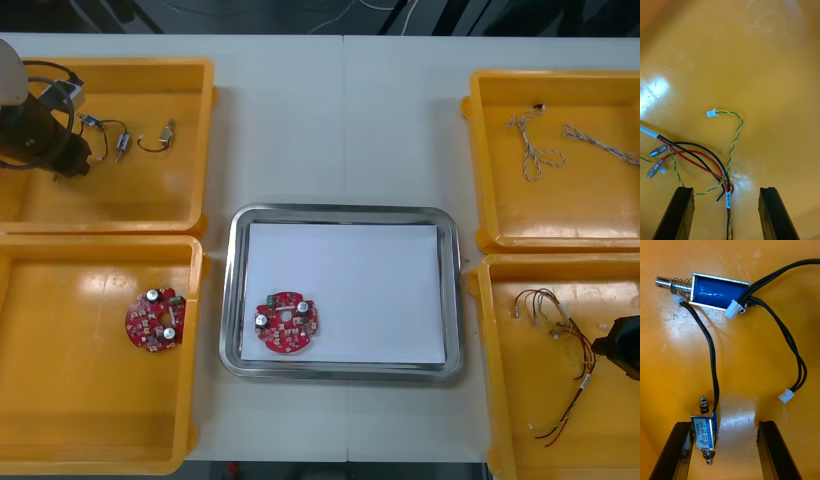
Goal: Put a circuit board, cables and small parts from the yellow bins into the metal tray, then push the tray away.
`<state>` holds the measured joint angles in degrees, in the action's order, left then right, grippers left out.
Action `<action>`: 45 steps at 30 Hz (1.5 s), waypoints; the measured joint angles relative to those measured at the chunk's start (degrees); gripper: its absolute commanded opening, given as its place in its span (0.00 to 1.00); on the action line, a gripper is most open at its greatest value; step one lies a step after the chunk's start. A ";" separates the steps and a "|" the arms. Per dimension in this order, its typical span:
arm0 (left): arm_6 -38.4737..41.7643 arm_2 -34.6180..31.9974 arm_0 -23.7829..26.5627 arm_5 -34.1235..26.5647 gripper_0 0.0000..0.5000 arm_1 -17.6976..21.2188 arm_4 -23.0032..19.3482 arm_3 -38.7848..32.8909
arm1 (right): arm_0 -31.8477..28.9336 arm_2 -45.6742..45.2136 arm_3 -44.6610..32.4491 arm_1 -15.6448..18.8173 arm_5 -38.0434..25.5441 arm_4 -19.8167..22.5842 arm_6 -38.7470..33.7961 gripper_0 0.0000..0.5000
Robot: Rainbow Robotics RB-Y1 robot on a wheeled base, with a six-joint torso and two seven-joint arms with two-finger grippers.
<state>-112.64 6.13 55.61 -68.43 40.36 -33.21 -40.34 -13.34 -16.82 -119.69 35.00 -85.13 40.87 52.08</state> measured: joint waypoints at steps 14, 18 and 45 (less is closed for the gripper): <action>-0.02 0.00 0.09 2.98 1.00 -0.03 0.12 2.34 | -2.24 0.54 0.05 -1.73 0.19 -0.31 0.00 1.00; -0.03 0.00 0.31 2.99 0.82 -0.03 -0.01 2.58 | -2.52 0.82 0.05 -2.43 0.19 -0.71 0.00 1.00; -0.08 0.00 0.41 3.04 0.00 -0.03 -0.40 2.82 | -2.97 5.78 4.14 -3.34 7.80 -4.96 0.00 0.04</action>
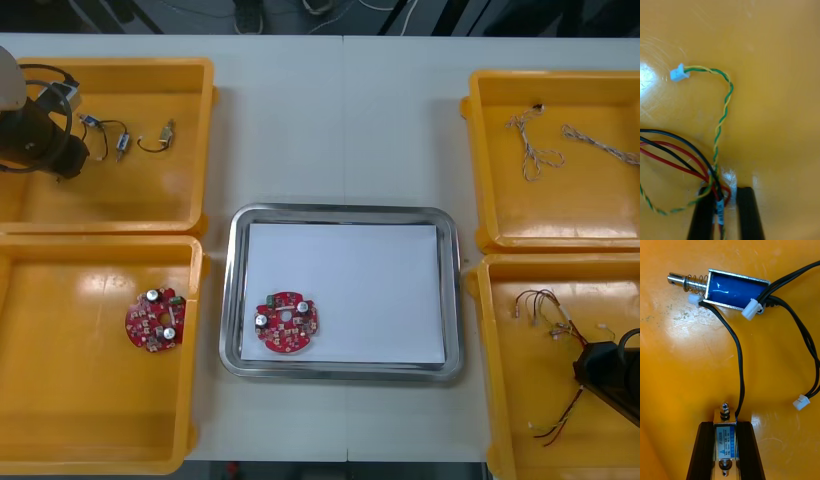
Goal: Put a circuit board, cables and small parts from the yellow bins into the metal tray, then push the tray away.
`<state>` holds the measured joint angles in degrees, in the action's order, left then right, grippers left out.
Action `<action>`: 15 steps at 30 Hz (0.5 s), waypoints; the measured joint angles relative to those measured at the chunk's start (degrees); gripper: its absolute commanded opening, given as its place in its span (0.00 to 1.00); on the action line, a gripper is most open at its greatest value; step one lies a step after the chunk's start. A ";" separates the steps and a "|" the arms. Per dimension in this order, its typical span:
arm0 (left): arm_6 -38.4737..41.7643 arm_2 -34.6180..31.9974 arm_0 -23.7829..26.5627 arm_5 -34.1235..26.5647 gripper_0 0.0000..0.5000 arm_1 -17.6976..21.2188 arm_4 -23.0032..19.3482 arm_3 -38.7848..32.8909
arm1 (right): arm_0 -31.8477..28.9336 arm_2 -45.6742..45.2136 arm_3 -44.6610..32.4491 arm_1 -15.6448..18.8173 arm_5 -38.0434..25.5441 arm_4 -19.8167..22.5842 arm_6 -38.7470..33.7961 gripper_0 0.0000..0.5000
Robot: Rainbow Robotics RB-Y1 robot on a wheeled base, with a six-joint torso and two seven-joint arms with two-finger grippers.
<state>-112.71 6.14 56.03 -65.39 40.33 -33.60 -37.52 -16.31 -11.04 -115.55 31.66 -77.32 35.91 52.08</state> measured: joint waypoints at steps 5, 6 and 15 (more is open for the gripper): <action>-0.01 -0.14 0.12 -1.96 0.00 0.01 0.01 -0.09 | -0.20 0.00 0.00 0.00 0.35 -0.16 0.00 0.00; -0.01 -0.23 0.16 -2.56 0.00 0.02 0.01 -0.13 | -0.22 0.00 0.00 0.00 0.42 -0.16 0.00 0.00; -0.01 -0.59 0.18 -4.26 0.00 0.05 0.06 -0.76 | -0.44 -0.03 -0.56 0.00 0.90 -0.16 0.00 0.00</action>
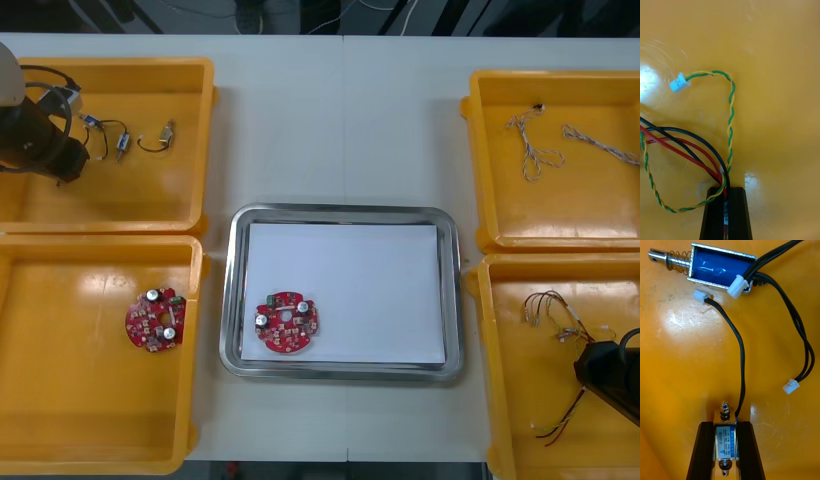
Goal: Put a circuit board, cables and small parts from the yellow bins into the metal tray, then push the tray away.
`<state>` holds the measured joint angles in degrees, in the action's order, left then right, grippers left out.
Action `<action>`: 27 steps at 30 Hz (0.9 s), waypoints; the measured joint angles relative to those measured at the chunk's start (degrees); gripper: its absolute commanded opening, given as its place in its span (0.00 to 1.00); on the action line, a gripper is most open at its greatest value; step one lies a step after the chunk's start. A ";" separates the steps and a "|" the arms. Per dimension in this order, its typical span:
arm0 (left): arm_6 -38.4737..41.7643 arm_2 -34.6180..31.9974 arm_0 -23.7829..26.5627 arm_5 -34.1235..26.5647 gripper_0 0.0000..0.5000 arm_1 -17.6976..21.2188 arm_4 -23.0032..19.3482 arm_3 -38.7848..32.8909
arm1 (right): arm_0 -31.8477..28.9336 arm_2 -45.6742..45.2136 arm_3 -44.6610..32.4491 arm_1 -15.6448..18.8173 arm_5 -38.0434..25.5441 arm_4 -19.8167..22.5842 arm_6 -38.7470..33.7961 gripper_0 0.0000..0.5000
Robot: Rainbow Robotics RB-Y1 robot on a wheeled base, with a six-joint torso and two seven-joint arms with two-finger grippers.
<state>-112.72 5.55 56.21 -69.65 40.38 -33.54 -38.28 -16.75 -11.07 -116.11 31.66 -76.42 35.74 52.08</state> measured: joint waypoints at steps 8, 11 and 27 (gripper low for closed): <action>0.00 -1.10 0.00 -7.02 0.00 0.74 0.50 -4.84 | 0.41 -3.20 -6.05 -0.12 -9.60 0.06 0.00 0.00; 0.00 -2.11 0.00 -9.63 0.00 0.91 0.92 -6.72 | 1.01 -5.54 -9.24 -0.24 -14.25 0.16 0.00 0.00; 1.93 -3.86 -2.98 -26.82 0.00 2.05 2.50 -29.54 | 8.43 -12.38 -22.22 -0.24 -33.13 1.75 0.00 0.00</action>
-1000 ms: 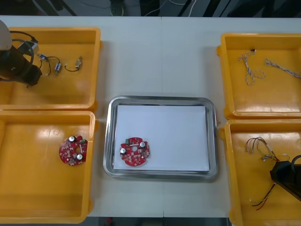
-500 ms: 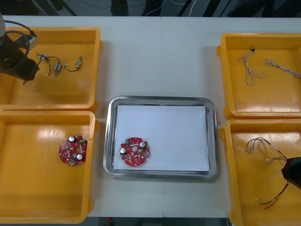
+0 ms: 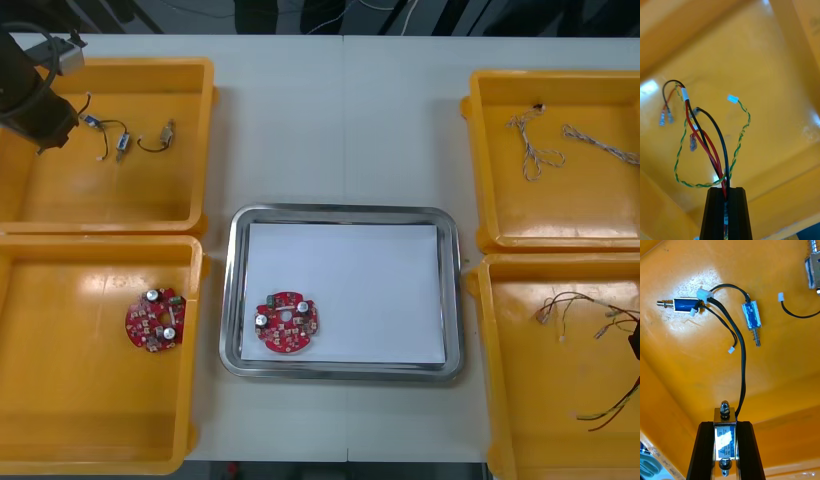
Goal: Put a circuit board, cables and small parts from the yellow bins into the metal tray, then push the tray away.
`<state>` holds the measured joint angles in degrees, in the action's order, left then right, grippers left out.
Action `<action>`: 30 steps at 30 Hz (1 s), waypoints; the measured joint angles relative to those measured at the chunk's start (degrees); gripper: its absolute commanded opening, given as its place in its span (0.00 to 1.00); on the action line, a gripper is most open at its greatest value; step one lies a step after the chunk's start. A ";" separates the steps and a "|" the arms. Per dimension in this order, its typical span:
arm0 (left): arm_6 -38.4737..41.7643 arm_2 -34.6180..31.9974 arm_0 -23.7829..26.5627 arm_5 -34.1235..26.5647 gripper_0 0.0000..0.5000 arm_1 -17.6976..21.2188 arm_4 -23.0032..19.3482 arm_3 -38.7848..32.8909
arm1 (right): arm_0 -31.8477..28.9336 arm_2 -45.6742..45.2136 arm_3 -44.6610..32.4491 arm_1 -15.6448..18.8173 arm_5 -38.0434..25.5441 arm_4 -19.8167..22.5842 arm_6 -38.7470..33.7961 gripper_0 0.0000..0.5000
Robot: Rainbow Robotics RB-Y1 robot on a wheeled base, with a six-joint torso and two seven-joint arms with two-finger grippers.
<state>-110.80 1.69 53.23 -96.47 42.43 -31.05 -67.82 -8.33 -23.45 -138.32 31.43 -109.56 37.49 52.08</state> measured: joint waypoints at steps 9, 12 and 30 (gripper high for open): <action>19.91 -0.82 -4.14 -7.53 0.00 0.04 -0.12 -13.53 | 2.39 -1.72 -2.13 0.02 -0.16 1.53 0.00 0.00; 22.25 -1.15 -5.99 -9.34 0.00 0.05 -0.47 -18.02 | 2.43 -2.18 -2.89 0.09 -0.23 2.07 0.00 0.00; 29.82 -1.12 -8.73 -12.55 0.00 -0.66 -5.71 -31.68 | 2.49 -3.95 -5.79 4.34 -0.23 7.96 0.00 0.00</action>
<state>-80.98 0.57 44.50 -109.02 41.76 -36.75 -99.49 -5.83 -27.40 -144.11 35.76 -109.79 45.45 52.08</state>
